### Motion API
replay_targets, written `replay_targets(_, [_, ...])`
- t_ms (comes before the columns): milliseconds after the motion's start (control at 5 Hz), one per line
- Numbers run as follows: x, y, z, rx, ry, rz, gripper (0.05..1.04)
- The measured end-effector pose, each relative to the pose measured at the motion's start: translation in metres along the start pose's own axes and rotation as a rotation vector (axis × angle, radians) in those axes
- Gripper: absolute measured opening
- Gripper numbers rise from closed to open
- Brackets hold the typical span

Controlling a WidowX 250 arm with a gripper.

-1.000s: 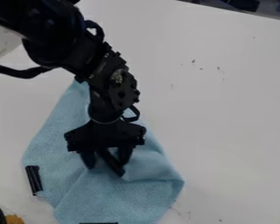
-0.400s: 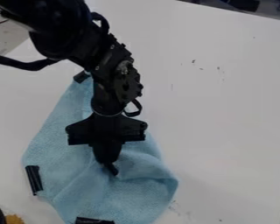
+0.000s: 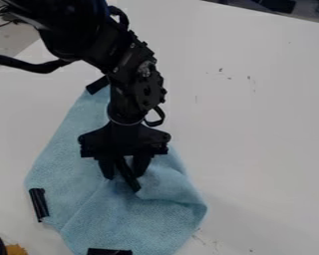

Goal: Unfold the cloth from bottom left to top right

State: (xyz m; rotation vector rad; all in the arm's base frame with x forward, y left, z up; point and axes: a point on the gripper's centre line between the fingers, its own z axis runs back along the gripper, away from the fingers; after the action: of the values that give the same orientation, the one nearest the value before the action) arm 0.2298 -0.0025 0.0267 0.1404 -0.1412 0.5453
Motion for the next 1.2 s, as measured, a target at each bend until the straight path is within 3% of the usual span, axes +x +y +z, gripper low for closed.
replay_targets(200, [-0.001,0.002,0.0,0.013,0.008,0.004,0.977])
replay_targets(400, [0.005,0.0,0.004,0.013,-0.005,-0.011,1.005])
replay_targets(600, [0.011,-0.004,0.003,0.017,-0.007,-0.044,0.961])
replay_targets(1000, [0.023,-0.009,0.0,0.006,-0.017,-0.085,0.371])
replay_targets(1200, [0.022,-0.01,0.0,0.004,-0.018,-0.066,0.163])
